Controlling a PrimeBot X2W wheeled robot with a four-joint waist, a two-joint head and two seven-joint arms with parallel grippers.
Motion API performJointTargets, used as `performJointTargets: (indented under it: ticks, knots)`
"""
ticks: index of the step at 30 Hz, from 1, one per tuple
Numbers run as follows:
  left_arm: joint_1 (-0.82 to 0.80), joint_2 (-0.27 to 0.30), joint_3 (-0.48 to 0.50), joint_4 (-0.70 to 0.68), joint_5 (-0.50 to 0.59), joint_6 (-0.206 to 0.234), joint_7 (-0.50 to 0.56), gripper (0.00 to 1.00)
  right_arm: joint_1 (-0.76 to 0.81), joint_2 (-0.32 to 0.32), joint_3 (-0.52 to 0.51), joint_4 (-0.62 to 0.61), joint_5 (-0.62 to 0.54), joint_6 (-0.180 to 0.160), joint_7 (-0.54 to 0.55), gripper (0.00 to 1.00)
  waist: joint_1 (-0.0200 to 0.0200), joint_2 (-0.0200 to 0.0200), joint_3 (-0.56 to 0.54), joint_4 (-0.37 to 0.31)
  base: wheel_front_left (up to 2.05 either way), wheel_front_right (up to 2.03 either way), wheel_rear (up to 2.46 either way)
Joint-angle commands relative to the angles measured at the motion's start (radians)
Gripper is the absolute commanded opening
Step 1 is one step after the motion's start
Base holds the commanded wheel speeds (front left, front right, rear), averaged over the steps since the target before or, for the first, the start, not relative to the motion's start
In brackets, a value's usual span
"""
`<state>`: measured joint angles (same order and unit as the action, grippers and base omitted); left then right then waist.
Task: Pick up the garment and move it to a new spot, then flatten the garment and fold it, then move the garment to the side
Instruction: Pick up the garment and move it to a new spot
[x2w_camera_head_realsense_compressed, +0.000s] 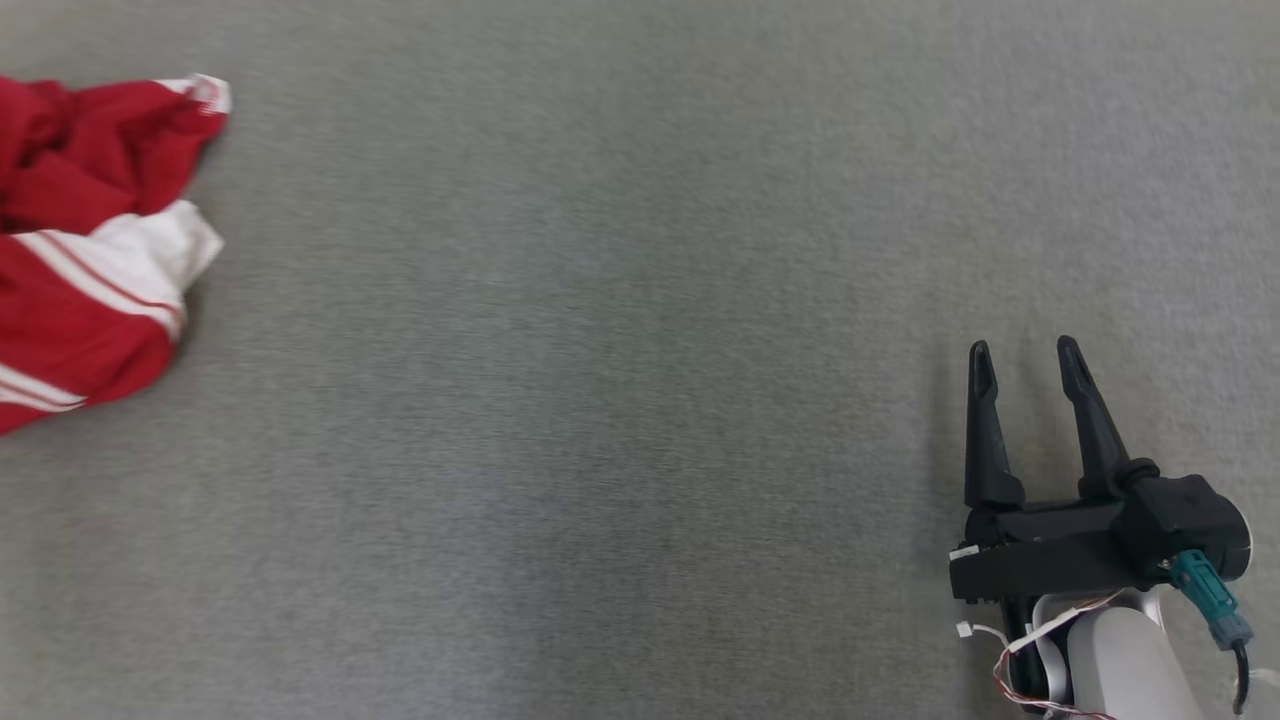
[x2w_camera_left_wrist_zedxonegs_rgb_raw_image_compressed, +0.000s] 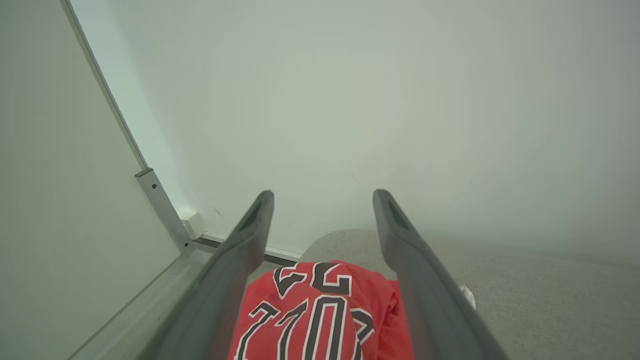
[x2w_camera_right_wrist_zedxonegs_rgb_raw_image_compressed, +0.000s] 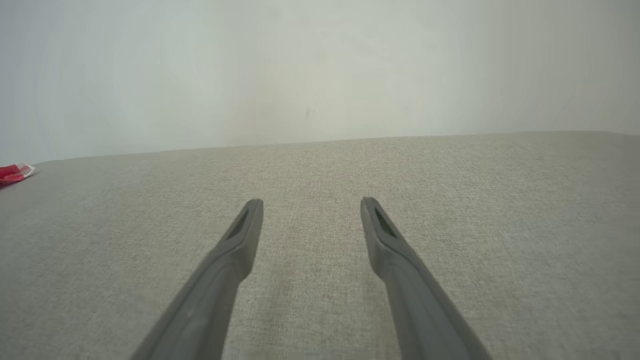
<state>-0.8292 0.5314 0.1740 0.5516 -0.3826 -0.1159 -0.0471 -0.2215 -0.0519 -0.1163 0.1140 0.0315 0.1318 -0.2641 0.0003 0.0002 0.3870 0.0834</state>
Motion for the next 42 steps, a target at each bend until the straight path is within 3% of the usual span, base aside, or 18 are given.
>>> performJointTargets:
  ticks: [1, 18, 19, 20, 32, 38, 42]
  knots:
    - [-0.02, 0.012, -0.007, 0.021, -0.01, -0.007, 0.011, 1.0, -0.006, 0.003, 0.003, -0.009, -0.009, -0.002, 0.0, 1.0, -0.0003, -0.0002, 0.067, -0.066, 0.0, 0.0, 0.0]
    - [-0.081, 0.053, -0.041, 0.384, -0.022, 0.022, 0.2, 1.0, -0.002, 0.003, 0.009, -0.05, -0.003, -0.002, 0.003, 1.0, -0.0003, -0.0002, 0.083, -0.108, 0.0, 0.0, 0.0]
    - [-0.084, 0.054, -0.046, 0.395, -0.019, 0.024, 0.208, 0.62, -0.003, 0.003, 0.009, -0.05, -0.002, -0.002, 0.003, 1.0, -0.0003, -0.0002, 0.082, -0.109, 0.0, 0.0, 0.0]
    - [-0.087, 0.054, -0.048, 0.405, -0.02, 0.022, 0.207, 0.0, -0.003, 0.003, 0.01, -0.05, -0.001, -0.002, 0.003, 1.0, -0.0003, -0.0002, 0.081, -0.109, 0.0, 0.0, 0.0]
    - [-0.164, 0.077, -0.084, 0.358, 0.005, 0.004, -0.021, 0.0, 0.016, 0.003, 0.019, -0.023, 0.022, -0.002, 0.001, 1.0, -0.0003, -0.0002, 0.005, -0.088, 0.0, 0.0, 0.0]
    - [-0.237, 0.078, -0.15, 0.226, 0.027, -0.009, -0.087, 0.0, 0.029, 0.003, 0.03, 0.011, 0.049, -0.002, -0.001, 1.0, -0.0003, -0.0002, -0.068, -0.087, 0.0, 0.0, 0.0]
    - [-0.278, 0.048, -0.224, 0.077, 0.032, -0.015, -0.059, 0.0, 0.038, 0.003, 0.04, 0.032, 0.072, -0.002, 0.0, 1.0, -0.0003, -0.0002, -0.109, -0.106, 0.0, 0.0, 0.0]
